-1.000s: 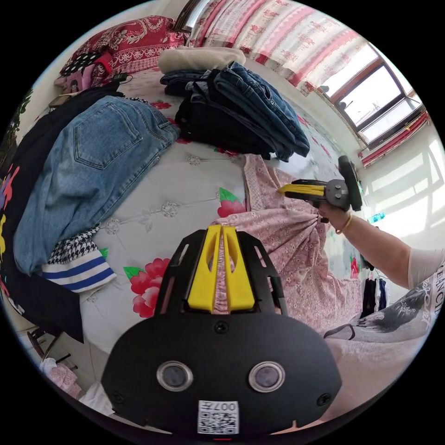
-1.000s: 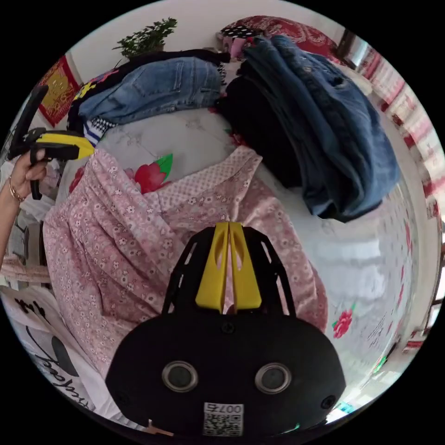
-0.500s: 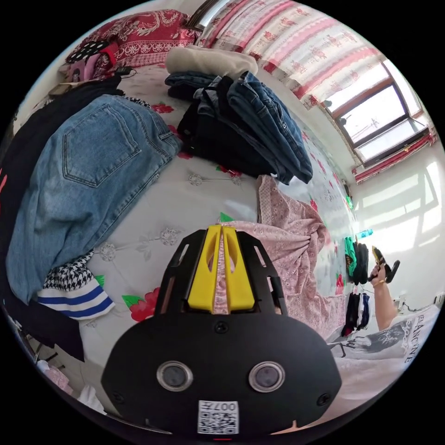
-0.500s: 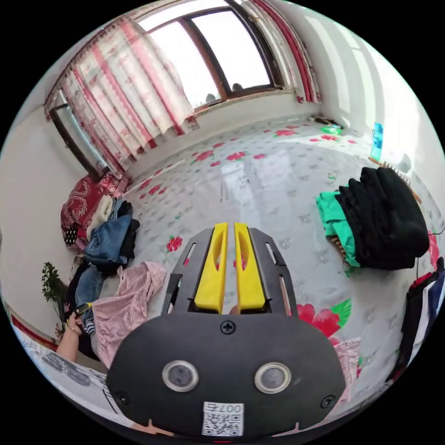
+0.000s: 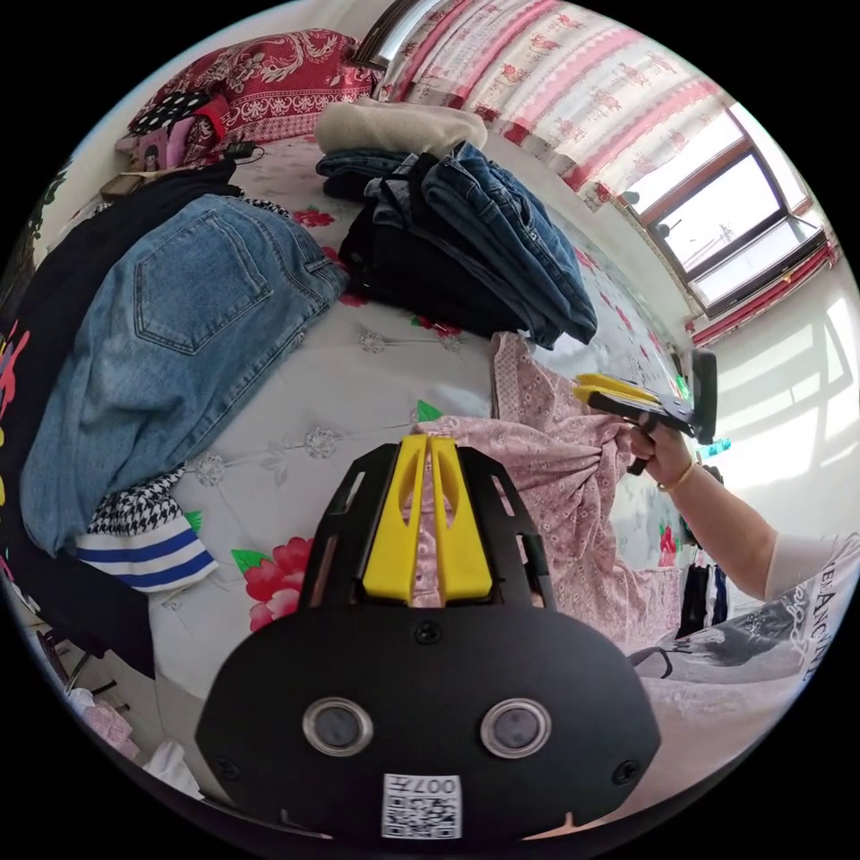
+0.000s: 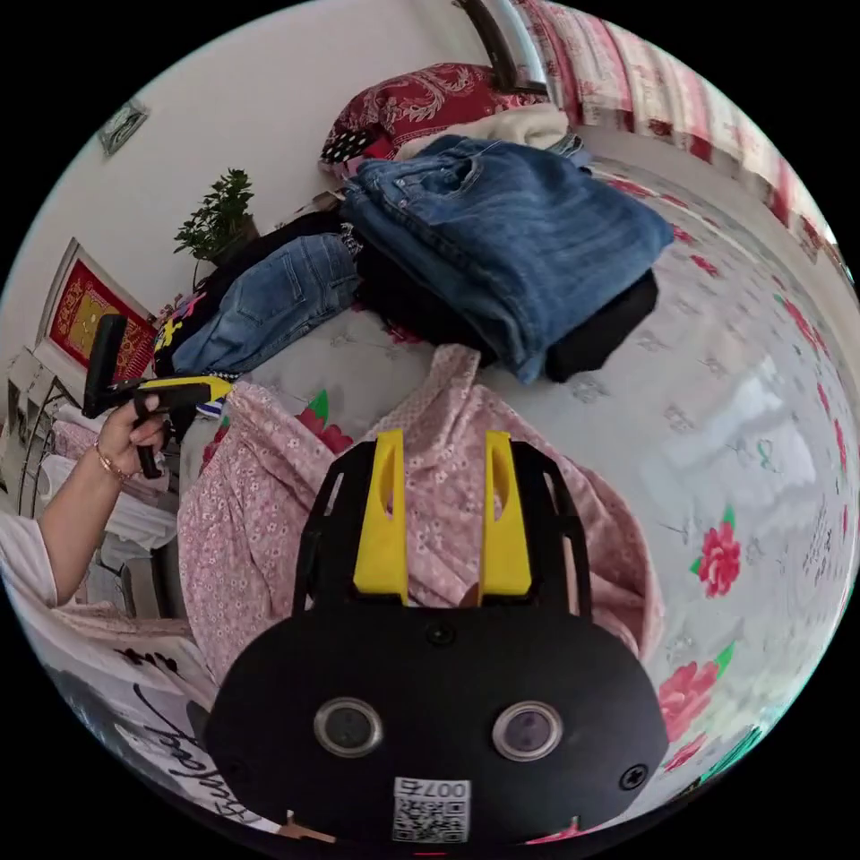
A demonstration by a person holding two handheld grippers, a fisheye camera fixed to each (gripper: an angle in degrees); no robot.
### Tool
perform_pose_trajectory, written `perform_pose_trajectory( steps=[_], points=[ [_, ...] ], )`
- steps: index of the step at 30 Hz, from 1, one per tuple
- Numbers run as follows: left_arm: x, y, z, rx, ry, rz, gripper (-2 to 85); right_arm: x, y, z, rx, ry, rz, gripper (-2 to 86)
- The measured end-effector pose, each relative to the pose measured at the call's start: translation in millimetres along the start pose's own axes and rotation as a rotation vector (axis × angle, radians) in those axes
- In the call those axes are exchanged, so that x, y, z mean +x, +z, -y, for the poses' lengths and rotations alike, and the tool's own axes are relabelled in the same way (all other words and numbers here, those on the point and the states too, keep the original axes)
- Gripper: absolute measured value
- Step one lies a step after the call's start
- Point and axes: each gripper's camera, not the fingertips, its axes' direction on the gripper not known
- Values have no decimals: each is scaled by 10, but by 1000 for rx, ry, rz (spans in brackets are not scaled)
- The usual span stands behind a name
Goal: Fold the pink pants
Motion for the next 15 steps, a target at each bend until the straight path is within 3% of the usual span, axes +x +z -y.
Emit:
perform_pose_trajectory(
  steps=[4,6,11,15],
  points=[
    [-42,40,21,-9,-3,1,-10,-102,597,249,-215,23,-27,25],
    [-73,31,48,-1,-6,-12,-10,3,341,168,-137,21,-53,11],
    [-165,-27,134,31,-49,-52,-10,755,-1542,-806,285,181,-156,-1],
    [-195,-92,173,70,-85,-67,-10,1223,-2682,-1885,386,402,-360,-2]
  ],
)
